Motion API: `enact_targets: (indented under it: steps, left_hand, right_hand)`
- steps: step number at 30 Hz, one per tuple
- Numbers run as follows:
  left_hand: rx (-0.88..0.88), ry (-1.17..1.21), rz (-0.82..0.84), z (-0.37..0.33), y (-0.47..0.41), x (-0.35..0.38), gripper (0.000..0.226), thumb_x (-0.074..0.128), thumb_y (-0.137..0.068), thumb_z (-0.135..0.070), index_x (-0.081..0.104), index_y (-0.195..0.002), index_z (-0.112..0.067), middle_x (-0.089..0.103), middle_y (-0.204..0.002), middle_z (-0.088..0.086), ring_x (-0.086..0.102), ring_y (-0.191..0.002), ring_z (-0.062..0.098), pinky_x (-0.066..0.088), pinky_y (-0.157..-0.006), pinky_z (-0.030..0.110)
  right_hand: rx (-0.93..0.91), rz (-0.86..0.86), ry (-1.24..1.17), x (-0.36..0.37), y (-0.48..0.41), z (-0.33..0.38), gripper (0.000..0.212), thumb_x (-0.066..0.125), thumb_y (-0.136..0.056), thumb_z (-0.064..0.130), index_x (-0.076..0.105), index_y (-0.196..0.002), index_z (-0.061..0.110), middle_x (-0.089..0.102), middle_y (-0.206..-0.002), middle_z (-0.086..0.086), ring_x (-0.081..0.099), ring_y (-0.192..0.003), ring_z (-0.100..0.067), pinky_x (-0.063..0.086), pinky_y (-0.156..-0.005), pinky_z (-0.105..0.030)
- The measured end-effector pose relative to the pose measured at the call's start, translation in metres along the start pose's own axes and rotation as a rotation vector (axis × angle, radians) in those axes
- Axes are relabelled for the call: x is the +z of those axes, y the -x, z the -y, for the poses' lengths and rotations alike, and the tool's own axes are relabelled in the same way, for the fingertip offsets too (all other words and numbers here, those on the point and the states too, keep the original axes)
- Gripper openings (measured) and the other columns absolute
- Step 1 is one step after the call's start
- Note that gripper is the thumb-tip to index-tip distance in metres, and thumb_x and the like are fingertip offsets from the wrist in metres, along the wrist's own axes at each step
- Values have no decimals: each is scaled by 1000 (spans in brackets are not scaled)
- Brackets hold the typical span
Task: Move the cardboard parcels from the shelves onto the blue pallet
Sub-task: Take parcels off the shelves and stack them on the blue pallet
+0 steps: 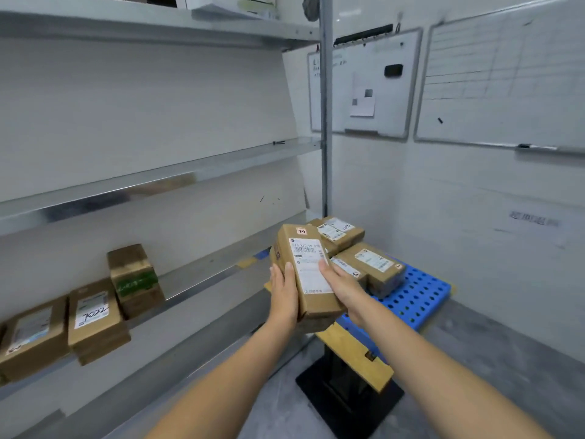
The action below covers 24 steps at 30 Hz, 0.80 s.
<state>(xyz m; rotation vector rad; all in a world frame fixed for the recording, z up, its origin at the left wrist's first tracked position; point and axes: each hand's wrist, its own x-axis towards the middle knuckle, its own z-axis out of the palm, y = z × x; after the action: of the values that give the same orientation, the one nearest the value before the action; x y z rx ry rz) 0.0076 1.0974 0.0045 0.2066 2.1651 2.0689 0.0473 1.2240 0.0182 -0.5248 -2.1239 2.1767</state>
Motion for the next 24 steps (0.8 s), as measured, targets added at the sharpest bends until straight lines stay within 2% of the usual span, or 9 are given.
enact_targets:
  steps: [2,5,9,14,17,19,20,22,24]
  left_hand:
    - [15,-38,46,1,-8,25,70,23,-102,-56,4,-159,-20,-2,-166,-5,-2,-152,10,6,-125,41]
    - [-10,-31,121,0,-22,67,72,23,-101,-58,2,-159,-21,-1,-166,-6,1,-153,13,9,-125,43]
    - [-9,74,240,-5,-43,126,64,30,-101,-58,9,-157,-37,18,-164,-6,22,-150,18,25,-121,46]
    - [-49,223,324,1,-81,202,63,42,-100,-55,13,-155,-44,28,-160,-10,34,-142,11,33,-117,38]
    - [-83,289,346,4,-116,246,64,45,-99,-53,12,-154,-45,32,-158,-9,43,-127,5,43,-102,27]
    - [-105,309,346,6,-140,272,64,45,-99,-52,12,-154,-46,36,-156,-9,47,-124,5,45,-102,28]
    - [-112,308,340,7,-152,281,64,45,-99,-52,13,-154,-46,38,-153,-10,49,-119,2,46,-98,24]
    - [-115,301,316,11,-175,298,64,47,-99,-52,16,-154,-45,44,-147,-11,52,-107,-6,46,-86,15]
    - [-123,293,300,15,-194,310,65,49,-99,-49,18,-155,-41,46,-146,-9,53,-110,-1,47,-92,21]
  right_hand:
    - [-19,-41,6,-23,-3,-1,40,50,-91,60,58,-125,39,68,-116,13,64,-103,-7,52,-76,-25]
    - [-33,-119,17,-63,-13,0,41,50,-93,57,57,-127,35,70,-112,10,66,-102,-10,54,-79,-27]
    - [-61,-228,69,-121,-34,7,38,50,-96,51,59,-128,32,71,-112,8,68,-99,-10,54,-76,-24]
    - [-78,-343,162,-195,-81,19,30,54,-96,46,64,-121,35,71,-104,13,68,-90,-2,52,-69,-19]
    - [-64,-355,226,-237,-118,28,29,55,-95,46,64,-120,34,72,-106,11,69,-93,-6,56,-82,-27]
    - [-40,-349,253,-262,-146,32,34,55,-94,47,64,-123,31,72,-111,6,69,-97,-11,55,-90,-33]
    - [-29,-343,264,-272,-159,34,36,56,-94,47,63,-125,30,72,-111,6,69,-97,-11,55,-88,-32]
    - [-20,-316,274,-289,-185,39,37,56,-94,48,62,-126,31,72,-107,9,70,-92,-7,56,-73,-23]
    - [-14,-294,283,-302,-208,40,35,55,-94,48,61,-126,33,71,-101,14,70,-84,-1,52,-59,-14]
